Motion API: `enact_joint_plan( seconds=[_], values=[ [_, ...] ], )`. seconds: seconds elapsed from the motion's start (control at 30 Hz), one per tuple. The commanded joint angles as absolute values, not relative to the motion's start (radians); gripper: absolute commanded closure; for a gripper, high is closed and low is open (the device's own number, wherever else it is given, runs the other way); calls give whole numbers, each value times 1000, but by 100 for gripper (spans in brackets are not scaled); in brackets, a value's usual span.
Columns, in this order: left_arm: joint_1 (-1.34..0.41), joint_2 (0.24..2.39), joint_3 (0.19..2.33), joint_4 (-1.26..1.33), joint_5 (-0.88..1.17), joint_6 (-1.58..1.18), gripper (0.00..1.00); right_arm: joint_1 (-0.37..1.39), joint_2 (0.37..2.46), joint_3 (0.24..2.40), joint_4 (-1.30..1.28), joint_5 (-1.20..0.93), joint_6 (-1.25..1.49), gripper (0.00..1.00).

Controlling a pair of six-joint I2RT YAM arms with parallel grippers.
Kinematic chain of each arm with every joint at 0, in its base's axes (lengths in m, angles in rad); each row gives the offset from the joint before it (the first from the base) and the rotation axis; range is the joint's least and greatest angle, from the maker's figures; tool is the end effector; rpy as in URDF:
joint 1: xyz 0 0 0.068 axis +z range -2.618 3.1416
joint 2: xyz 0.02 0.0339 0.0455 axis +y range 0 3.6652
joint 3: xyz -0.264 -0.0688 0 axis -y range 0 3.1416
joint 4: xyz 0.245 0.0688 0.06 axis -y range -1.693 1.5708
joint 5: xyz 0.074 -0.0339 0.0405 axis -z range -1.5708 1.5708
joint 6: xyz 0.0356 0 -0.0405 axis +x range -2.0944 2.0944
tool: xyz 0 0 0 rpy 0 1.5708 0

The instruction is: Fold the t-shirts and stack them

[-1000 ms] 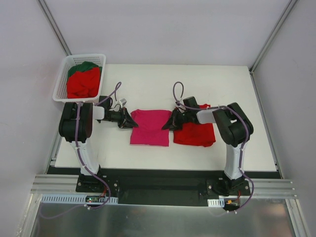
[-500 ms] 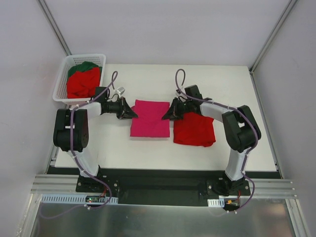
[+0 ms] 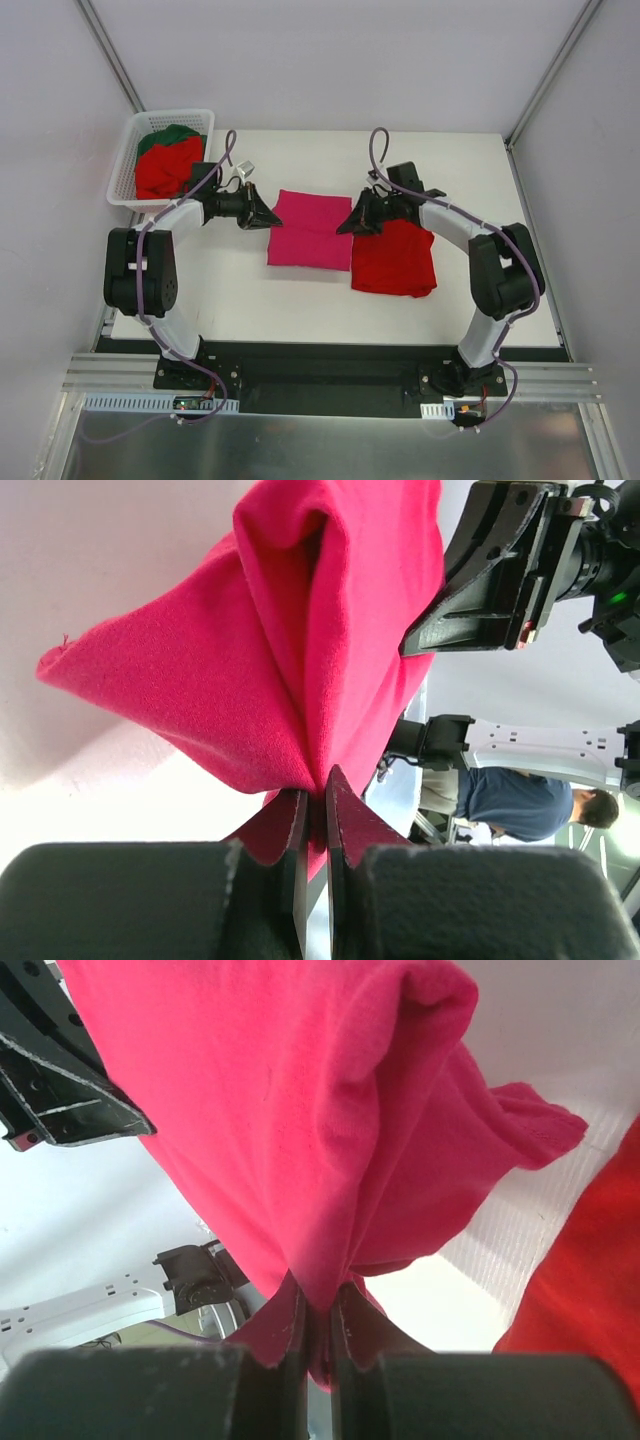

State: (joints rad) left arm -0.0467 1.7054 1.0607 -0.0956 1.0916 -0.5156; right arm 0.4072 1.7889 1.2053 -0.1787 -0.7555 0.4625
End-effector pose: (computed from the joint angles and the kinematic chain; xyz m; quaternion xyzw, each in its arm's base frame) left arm 0.3522 -0.0481 0.2148 0.0220 0.8093 -0.5520 0.1995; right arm 0.3456 0.1756 0.2173 -0.1214 0.8583 0.4616 0.1887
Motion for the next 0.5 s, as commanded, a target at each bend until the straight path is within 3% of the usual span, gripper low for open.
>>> enact_joint_plan(
  seconds=[0.0,0.47],
  values=[
    [-48,1635,1130,-100,1103,-538,100,370,1724,1262,-241,-756,433,98],
    [-135,1739,1324,-104,1078,-586,100,235,1687,1358,-383,-764,361,98]
  ],
)
